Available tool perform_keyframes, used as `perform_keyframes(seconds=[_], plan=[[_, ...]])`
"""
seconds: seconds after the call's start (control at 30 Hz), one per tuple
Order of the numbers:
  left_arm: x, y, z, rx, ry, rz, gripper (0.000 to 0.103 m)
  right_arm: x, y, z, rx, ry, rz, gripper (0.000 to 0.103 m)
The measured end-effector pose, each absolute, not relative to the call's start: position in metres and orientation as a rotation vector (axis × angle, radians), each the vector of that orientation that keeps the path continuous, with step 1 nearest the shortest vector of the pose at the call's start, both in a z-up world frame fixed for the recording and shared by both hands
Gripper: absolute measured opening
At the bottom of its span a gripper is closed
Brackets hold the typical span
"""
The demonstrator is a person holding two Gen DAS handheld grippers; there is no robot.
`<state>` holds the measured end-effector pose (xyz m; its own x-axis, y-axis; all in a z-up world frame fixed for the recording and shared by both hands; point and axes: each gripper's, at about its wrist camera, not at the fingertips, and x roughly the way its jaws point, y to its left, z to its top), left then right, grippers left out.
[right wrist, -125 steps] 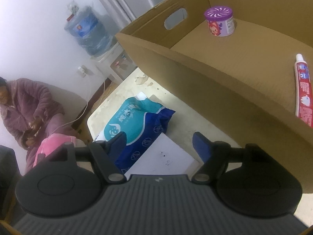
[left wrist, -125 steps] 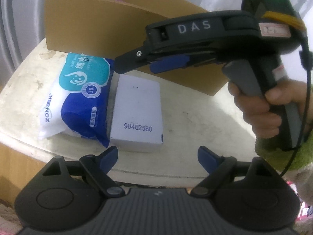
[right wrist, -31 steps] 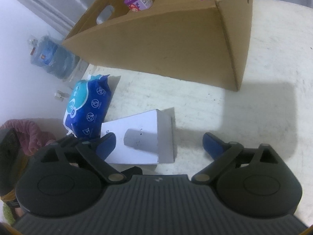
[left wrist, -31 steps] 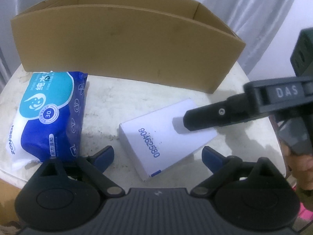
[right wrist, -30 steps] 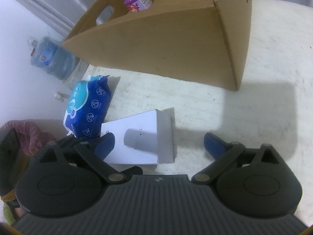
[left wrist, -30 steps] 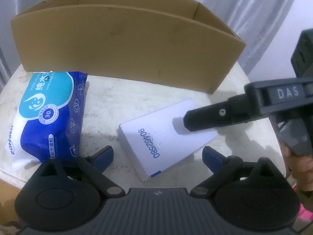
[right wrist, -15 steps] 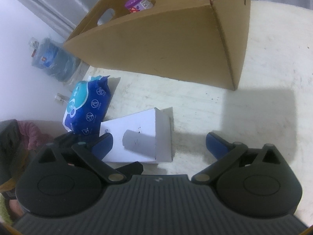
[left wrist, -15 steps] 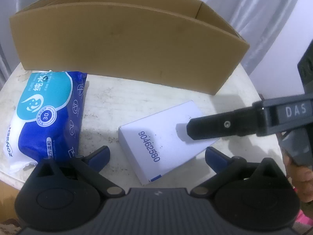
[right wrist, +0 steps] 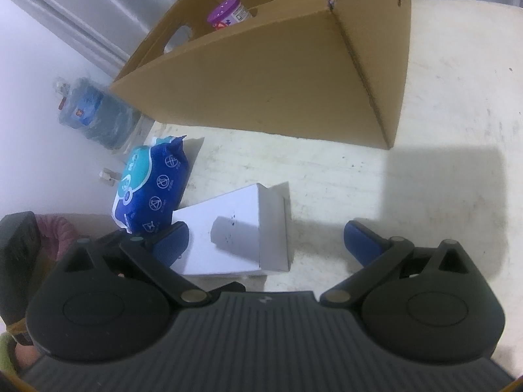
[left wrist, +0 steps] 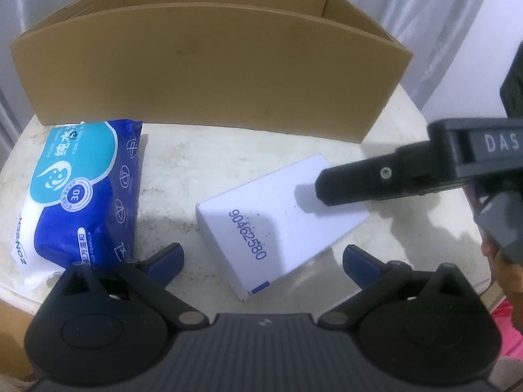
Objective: Organize objects
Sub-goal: 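Align the open right gripper fingers around the white box's sides, then close the right gripper on the white box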
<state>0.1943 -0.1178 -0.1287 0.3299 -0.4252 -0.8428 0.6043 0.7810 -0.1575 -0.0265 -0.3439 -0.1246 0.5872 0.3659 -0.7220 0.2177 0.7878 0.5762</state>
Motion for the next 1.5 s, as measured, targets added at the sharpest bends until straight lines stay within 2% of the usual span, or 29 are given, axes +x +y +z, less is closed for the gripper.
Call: perform_keyframes(seconds=[0.23,0.63,1.27,1.5], plan=[[0.208,-0.103,-0.126,0.053,1.053,-0.699,0.103,-0.028,-0.341,-0.125,0.661,0.949,0.09,0.102],[0.218,-0.098,-0.126,-0.027,1.061,-0.724,0.103,-0.033,-0.345,-0.127,0.681,0.912,0.101,0.102],[0.205,-0.094,-0.127,0.041,0.99,-0.778,0.102,-0.033,-0.329,-0.123,0.596,0.935,0.072,0.102],[0.199,-0.09,-0.125,0.072,0.938,-0.791,0.09,-0.039,-0.328,-0.123,0.597,0.891,0.11,0.101]])
